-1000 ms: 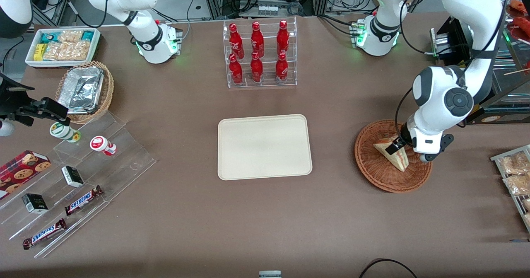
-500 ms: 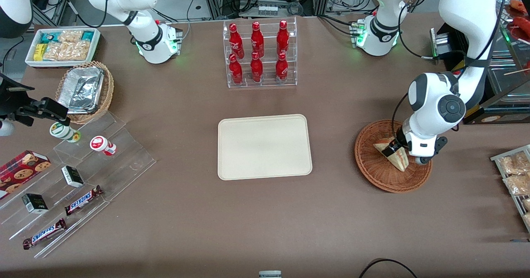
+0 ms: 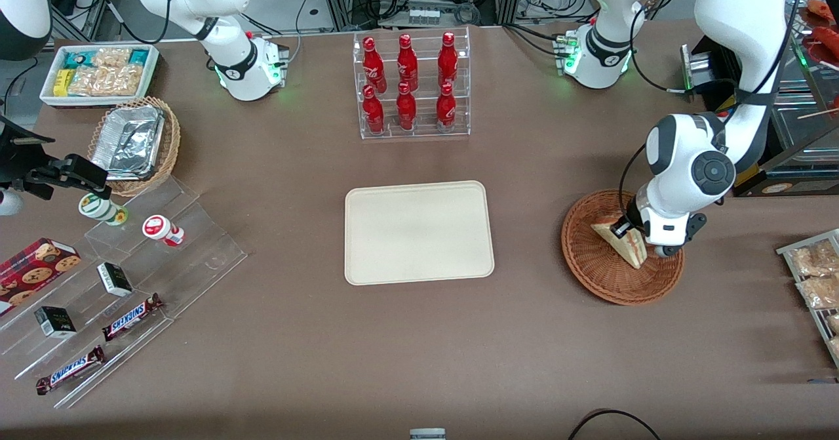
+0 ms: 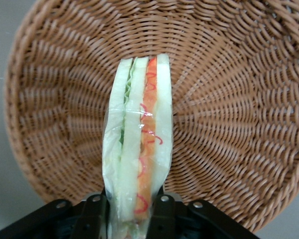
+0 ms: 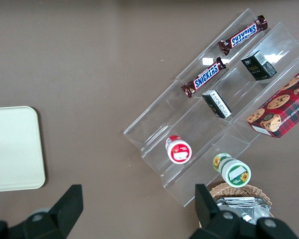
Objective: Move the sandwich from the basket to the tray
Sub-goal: 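Lift the sandwich out of the basket and carry it over the tray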
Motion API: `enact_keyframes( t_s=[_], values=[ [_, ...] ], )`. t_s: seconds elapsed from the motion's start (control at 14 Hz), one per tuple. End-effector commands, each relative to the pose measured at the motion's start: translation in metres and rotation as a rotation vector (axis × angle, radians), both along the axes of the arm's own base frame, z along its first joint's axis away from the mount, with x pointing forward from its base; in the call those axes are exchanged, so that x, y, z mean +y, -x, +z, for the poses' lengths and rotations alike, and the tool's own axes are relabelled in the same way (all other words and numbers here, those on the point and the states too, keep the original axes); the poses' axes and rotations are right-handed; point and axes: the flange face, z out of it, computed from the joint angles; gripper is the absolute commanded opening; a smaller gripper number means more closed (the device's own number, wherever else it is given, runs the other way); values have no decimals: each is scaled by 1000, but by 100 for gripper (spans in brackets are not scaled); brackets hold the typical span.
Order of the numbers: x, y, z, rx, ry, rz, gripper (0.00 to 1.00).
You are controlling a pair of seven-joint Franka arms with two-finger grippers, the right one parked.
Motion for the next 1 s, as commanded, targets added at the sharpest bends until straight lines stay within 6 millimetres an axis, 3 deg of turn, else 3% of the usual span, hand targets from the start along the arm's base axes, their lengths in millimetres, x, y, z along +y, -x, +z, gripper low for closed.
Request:
enact_keyframes(
  t_s=[0.0,0.29,0.5,0.79,0.93],
  values=[
    [-5,-7,39,27,-42,-37,0],
    [-35,-20,71,71,-38,-171,0],
    [-80,-21,76,66,-30,-268,0],
    [-151,-12,65,69,5,-533,0],
    [-208,-6,64,67,52,-623,0]
  ],
)
